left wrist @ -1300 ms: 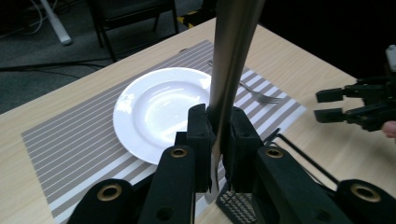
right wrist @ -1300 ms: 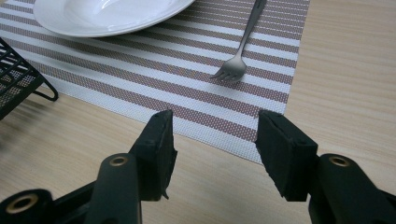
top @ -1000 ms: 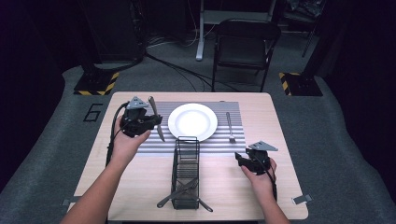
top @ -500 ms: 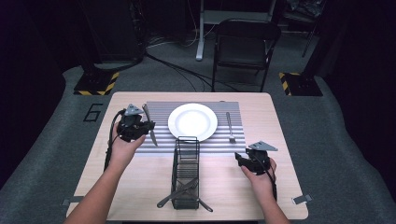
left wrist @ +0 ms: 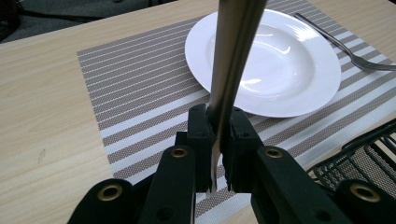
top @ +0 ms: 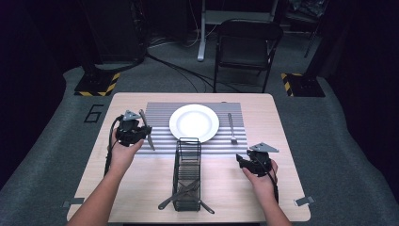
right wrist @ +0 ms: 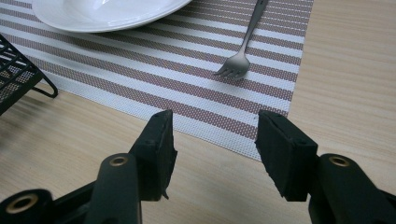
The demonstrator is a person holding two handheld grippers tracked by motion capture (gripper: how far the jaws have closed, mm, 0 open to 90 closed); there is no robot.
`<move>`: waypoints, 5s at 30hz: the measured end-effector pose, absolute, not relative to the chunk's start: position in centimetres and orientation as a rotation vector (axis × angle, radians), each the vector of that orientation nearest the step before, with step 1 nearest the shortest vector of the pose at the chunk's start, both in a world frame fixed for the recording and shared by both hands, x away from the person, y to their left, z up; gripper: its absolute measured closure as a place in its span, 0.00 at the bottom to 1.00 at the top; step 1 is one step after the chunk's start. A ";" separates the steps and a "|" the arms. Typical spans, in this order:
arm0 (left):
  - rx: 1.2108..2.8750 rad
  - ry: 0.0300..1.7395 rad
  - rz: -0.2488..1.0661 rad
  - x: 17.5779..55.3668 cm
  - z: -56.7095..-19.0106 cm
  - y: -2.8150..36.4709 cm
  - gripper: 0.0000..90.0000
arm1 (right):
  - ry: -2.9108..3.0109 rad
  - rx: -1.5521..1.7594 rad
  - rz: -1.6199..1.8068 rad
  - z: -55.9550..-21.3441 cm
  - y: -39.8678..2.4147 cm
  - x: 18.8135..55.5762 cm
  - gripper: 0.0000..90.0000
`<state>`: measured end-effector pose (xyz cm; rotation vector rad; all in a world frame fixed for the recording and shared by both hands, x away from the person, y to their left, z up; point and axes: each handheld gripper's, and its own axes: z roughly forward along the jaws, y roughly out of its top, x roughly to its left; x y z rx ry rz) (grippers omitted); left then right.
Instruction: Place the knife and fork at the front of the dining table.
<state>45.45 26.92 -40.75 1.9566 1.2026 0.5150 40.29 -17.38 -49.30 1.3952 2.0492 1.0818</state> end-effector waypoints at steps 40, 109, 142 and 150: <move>1.759 1.294 0.525 50.0 -43.6 26.5 0.91 | 2.038 1.422 1.096 -49.5 -17.6 40.5 0.51; 1.579 1.685 0.468 56.5 -50.1 23.7 0.91 | 2.045 1.436 1.120 -49.7 -17.7 40.5 0.51; 1.610 1.753 0.486 57.7 -51.5 22.7 0.91 | 2.047 1.438 1.127 -49.9 -17.8 40.5 0.51; 1.613 1.751 0.488 57.7 -51.6 22.7 0.91 | 2.049 1.438 1.127 -49.9 -17.8 40.5 0.51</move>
